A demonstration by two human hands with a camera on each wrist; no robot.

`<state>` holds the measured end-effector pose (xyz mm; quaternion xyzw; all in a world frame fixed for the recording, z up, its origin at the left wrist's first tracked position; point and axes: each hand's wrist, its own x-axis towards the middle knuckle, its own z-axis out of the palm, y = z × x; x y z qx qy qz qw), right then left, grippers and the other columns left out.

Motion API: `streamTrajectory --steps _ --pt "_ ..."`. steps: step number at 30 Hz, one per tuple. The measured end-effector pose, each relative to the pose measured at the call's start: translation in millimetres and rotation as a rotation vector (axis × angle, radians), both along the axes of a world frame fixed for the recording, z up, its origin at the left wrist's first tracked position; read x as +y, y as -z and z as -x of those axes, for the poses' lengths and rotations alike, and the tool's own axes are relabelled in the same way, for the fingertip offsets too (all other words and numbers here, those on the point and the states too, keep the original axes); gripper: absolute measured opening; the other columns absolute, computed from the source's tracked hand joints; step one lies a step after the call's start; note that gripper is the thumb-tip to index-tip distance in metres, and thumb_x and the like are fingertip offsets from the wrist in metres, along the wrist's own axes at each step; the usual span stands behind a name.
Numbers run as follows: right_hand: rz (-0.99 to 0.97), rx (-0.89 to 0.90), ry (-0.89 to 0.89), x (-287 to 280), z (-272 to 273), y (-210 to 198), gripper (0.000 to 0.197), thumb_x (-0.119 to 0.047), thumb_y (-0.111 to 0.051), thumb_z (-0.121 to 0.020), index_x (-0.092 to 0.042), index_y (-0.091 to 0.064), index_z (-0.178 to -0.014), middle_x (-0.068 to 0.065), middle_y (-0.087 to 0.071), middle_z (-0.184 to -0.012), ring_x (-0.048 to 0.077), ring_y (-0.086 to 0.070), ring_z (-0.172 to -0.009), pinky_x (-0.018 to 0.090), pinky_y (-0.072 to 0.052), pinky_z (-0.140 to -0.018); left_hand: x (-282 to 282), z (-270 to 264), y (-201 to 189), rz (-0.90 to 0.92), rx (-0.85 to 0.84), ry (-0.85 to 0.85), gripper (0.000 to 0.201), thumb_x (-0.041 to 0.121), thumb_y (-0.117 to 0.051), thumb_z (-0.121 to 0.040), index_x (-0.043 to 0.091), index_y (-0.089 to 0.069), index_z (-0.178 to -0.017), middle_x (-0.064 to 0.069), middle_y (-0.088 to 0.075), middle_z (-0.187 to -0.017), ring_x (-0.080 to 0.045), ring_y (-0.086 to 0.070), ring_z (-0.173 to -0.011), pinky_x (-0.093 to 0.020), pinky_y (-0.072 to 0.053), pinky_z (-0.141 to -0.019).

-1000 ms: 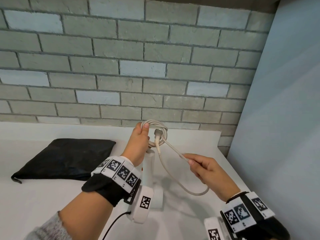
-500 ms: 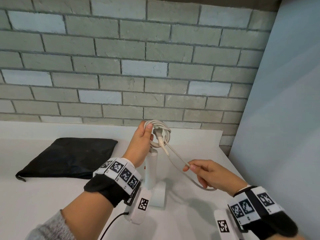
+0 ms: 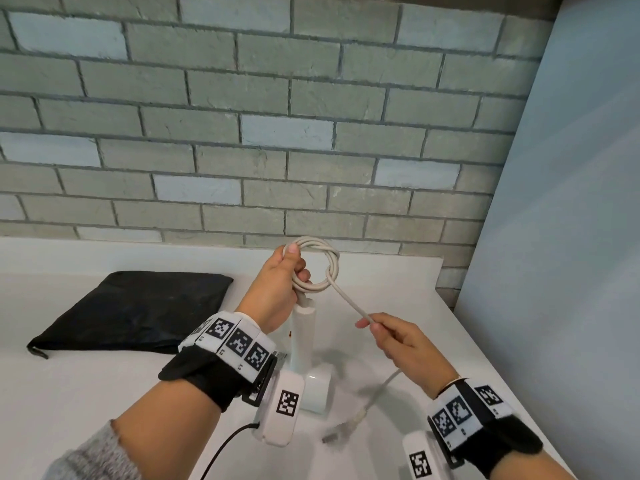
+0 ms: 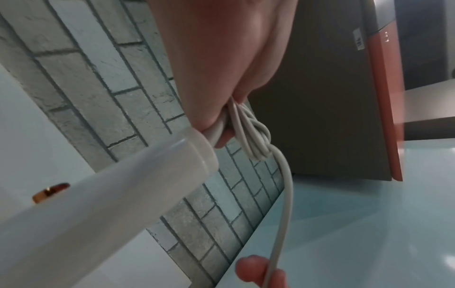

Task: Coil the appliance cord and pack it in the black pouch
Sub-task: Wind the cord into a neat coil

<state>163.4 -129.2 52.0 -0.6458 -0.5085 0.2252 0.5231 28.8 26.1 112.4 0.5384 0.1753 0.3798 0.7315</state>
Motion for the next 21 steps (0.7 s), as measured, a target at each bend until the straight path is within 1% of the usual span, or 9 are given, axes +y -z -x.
streamTrajectory --steps 2,6,9,12,14,16,18,20,21 --pt "0.03 0.038 -0.014 3 1 2 0.024 -0.015 -0.044 -0.094 -0.016 -0.068 -0.093 -0.013 -0.039 -0.051 0.0 -0.035 -0.047 0.008 -0.031 -0.048 -3 1 -1 0.027 -0.002 0.072 0.03 0.024 -0.03 -0.099 0.017 -0.038 -0.071 0.003 -0.031 -0.064 -0.003 -0.038 -0.045 -0.017 -0.032 -0.054" --pt "0.068 -0.034 -0.011 19 -1 -1 0.018 -0.015 -0.052 -0.091 -0.014 -0.069 -0.086 -0.019 -0.054 -0.046 -0.002 -0.043 -0.049 0.008 -0.035 -0.054 -9 3 -3 0.037 0.034 0.216 0.032 0.024 -0.03 -0.099 0.015 -0.036 -0.069 0.003 -0.033 -0.059 -0.005 -0.037 -0.043 -0.017 -0.037 -0.047" --pt "0.067 -0.101 0.027 37 0 -9 0.019 -0.014 -0.058 -0.087 -0.022 -0.069 -0.073 -0.012 -0.049 -0.042 0.001 -0.04 -0.044 0.011 -0.037 -0.051 -13 5 -5 0.024 0.1 0.307 0.031 0.025 -0.031 -0.098 0.015 -0.037 -0.07 0.003 -0.033 -0.059 -0.006 -0.037 -0.044 -0.019 -0.036 -0.051" --pt "0.025 -0.19 0.123 52 4 -23 0.02 -0.002 -0.057 -0.082 -0.014 -0.068 -0.071 -0.005 -0.053 -0.053 0.002 -0.047 -0.046 0.012 -0.038 -0.051 -18 5 -9 -0.013 0.158 0.303 0.03 0.026 -0.032 -0.098 0.015 -0.041 -0.072 0.001 -0.034 -0.064 -0.008 -0.038 -0.051 -0.019 -0.036 -0.054" --pt "-0.045 -0.151 0.15 59 8 -32 0.025 0.003 -0.055 -0.08 -0.018 -0.064 -0.071 -0.008 -0.056 -0.058 -0.004 -0.051 -0.042 0.007 -0.036 -0.045 -21 5 -11 -0.117 0.216 0.239 0.025 0.027 -0.033 -0.098 0.016 -0.05 -0.083 0.001 -0.044 -0.072 -0.008 -0.044 -0.063 -0.021 -0.039 -0.065" --pt "-0.098 -0.083 0.12 63 12 -40 0.016 -0.002 -0.059 -0.083 -0.014 -0.064 -0.073 -0.008 -0.054 -0.051 -0.001 -0.045 -0.034 0.009 -0.033 -0.038 -23 5 -12 -0.203 0.268 0.197 0.027 0.029 -0.033 -0.098 0.015 -0.055 -0.104 0.001 -0.057 -0.088 -0.009 -0.053 -0.077 -0.022 -0.045 -0.072" --pt "-0.147 -0.016 0.054 63 13 -46 0.012 -0.007 -0.06 -0.084 -0.01 -0.065 -0.074 -0.002 -0.052 -0.048 0.002 -0.04 -0.034 0.013 -0.033 -0.038 -23 7 -13 -0.211 0.291 0.21 0.032 0.03 -0.032 -0.098 0.014 -0.052 -0.116 -0.003 -0.061 -0.098 -0.013 -0.057 -0.08 -0.022 -0.047 -0.061" --pt "-0.187 0.043 -0.019 63 13 -50 0.01 -0.009 -0.06 -0.084 -0.003 -0.067 -0.078 0.009 -0.056 -0.058 0.013 -0.047 -0.046 0.02 -0.038 -0.045 -24 8 -14 -0.189 0.294 0.237 0.032 0.032 -0.031 -0.098 0.014 -0.05 -0.117 -0.009 -0.062 -0.103 -0.022 -0.058 -0.081 -0.023 -0.046 -0.049" --pt "-0.198 0.072 -0.05 62 11 -50 0.011 -0.009 -0.059 -0.084 -0.001 -0.066 -0.082 0.012 -0.06 -0.066 0.02 -0.052 -0.055 0.025 -0.043 -0.052 -25 8 -15 -0.181 0.296 0.236 0.03 0.031 -0.031 -0.098 0.015 -0.05 -0.114 -0.01 -0.062 -0.1 -0.023 -0.058 -0.08 -0.025 -0.046 -0.049"
